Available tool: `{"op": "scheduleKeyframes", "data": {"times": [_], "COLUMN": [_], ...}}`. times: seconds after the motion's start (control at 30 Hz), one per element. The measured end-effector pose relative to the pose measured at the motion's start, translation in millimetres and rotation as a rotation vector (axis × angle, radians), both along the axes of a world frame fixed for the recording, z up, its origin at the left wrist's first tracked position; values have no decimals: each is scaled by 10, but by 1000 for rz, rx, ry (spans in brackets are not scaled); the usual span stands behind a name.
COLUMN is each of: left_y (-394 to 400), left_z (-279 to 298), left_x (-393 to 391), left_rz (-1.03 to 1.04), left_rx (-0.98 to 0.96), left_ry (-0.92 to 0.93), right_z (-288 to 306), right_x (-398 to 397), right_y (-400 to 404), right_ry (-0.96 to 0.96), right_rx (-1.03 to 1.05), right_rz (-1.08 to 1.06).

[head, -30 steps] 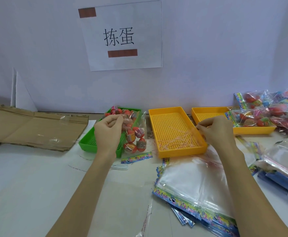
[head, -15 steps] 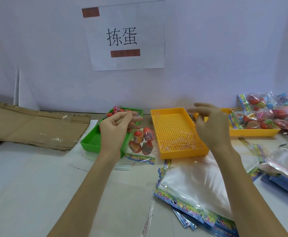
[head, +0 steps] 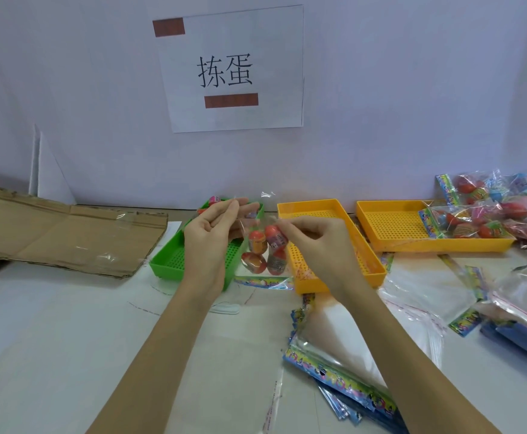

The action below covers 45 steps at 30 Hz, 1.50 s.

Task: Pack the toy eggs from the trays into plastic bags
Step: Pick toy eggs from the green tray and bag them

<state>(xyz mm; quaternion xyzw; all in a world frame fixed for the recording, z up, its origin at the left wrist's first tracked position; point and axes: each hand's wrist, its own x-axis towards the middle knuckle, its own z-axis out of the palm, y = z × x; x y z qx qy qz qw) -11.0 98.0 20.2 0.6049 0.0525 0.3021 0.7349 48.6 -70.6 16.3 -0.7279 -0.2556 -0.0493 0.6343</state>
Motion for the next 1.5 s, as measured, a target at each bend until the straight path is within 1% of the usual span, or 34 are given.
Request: {"op": "scheduleKeyframes", "data": {"times": [0.1,0.2,0.27,0.43,0.53,0.63,0.8,0.87,0.93,1.03,1.17,1.23,1.37,1.43,1.5], "left_y": [15,12,5,32,45,53,66,62,80,95,101,114,107,109,117], "left_z": [2,-33,-66,-73,-81,-90,-123,-125,-122,-130,-134,-121,-111,-122,-137], "left_x": [21,35,36,29,39,55,71,78,71,61,62,54,44,51,60], "left_rz": [-132,-191,-162,-88,-32,-1,23,3,-77,-155,-175,-211,-235,-208,-159], "left_rx": [-23,28,46,-20,61,78,86,61,38,63,-111,-145,-128,-106,-56], "left_ry": [79,125,124,83,83,64,33,38,53,90,119,120,102,103,110], "right_z": [7,34,43,56,45,48,52,46,44,36,29,20,6,14,24], "right_x": [20,10,3,27,35,44,90,92,91,96,105,119,143,168,200], "right_y": [-30,-57,-63,-104,-113,-117,-180,-179,-176,-186,-198,-207,-234,-270,-306], "right_ry": [78,136,136,119,91,97,167,178,203,250,318,331,363,363,316], "right_rx": [62,125,133,140,93,62,166,176,196,224,256,245,203,173,150], "right_rz": [-22,2,3,6,20,25,20,19,21,47,77,94,175,198,173]}}
